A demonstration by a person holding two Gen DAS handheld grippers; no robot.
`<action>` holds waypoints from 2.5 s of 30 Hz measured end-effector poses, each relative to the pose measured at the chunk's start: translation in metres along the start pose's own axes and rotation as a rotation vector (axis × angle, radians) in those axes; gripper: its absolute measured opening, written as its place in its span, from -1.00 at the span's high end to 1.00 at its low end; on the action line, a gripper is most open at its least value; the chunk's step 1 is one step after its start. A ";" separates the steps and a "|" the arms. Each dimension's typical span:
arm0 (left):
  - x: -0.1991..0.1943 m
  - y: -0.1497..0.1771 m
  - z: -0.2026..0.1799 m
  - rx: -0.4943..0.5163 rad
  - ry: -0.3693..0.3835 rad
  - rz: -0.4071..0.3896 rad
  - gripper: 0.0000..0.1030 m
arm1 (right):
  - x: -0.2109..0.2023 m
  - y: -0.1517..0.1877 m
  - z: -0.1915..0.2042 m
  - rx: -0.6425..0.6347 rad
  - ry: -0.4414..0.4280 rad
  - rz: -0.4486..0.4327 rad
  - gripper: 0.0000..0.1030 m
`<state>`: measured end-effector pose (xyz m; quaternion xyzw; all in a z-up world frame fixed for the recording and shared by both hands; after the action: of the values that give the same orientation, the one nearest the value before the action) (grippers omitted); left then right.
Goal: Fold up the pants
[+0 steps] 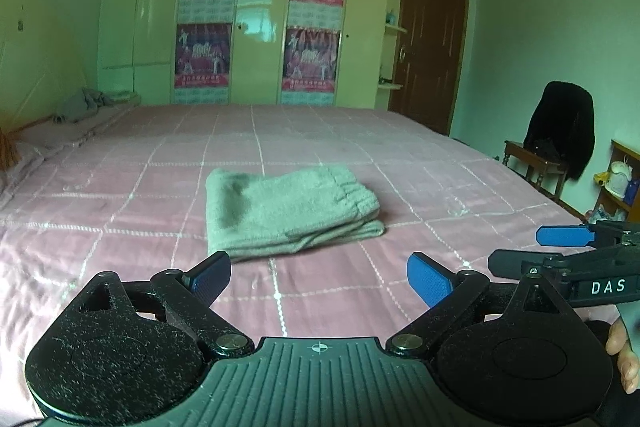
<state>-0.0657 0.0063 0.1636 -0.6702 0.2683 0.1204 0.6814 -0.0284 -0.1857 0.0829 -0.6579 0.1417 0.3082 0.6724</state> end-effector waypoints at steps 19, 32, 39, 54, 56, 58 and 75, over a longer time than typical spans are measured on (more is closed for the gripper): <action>-0.017 -0.006 -0.019 0.029 0.019 -0.032 -0.86 | -0.022 -0.012 0.001 -0.020 0.010 -0.061 -0.87; -0.017 -0.006 -0.018 0.028 0.021 -0.037 -0.86 | -0.020 -0.010 0.006 -0.035 0.005 -0.061 -0.88; -0.018 -0.005 -0.020 0.035 0.022 -0.040 -0.86 | -0.021 -0.010 0.004 -0.035 0.003 -0.061 -0.88; -0.018 -0.005 -0.022 0.047 0.022 -0.037 -0.86 | -0.023 -0.010 0.002 -0.031 0.004 -0.062 -0.88; -0.019 -0.005 -0.021 0.048 0.021 -0.037 -0.86 | -0.023 -0.010 0.002 -0.031 0.004 -0.062 -0.88; -0.019 -0.005 -0.021 0.047 0.022 -0.037 -0.86 | -0.023 -0.010 0.002 -0.030 0.004 -0.062 -0.89; -0.019 -0.006 -0.021 0.051 0.022 -0.039 -0.86 | -0.023 -0.010 0.001 -0.033 0.004 -0.065 -0.89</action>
<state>-0.0827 -0.0112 0.1799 -0.6592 0.2655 0.0928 0.6974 -0.0406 -0.1893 0.1047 -0.6737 0.1166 0.2871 0.6709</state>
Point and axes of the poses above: each gripper's, at about its wrist camera, not at the fingertips, and x roughly the way its jaws point, z to its left, y to its underside, the point moved 3 cm from there along x, roughly the way its jaws point, and after that the axes turned 8 degrees about z, right-handed, at the moved point
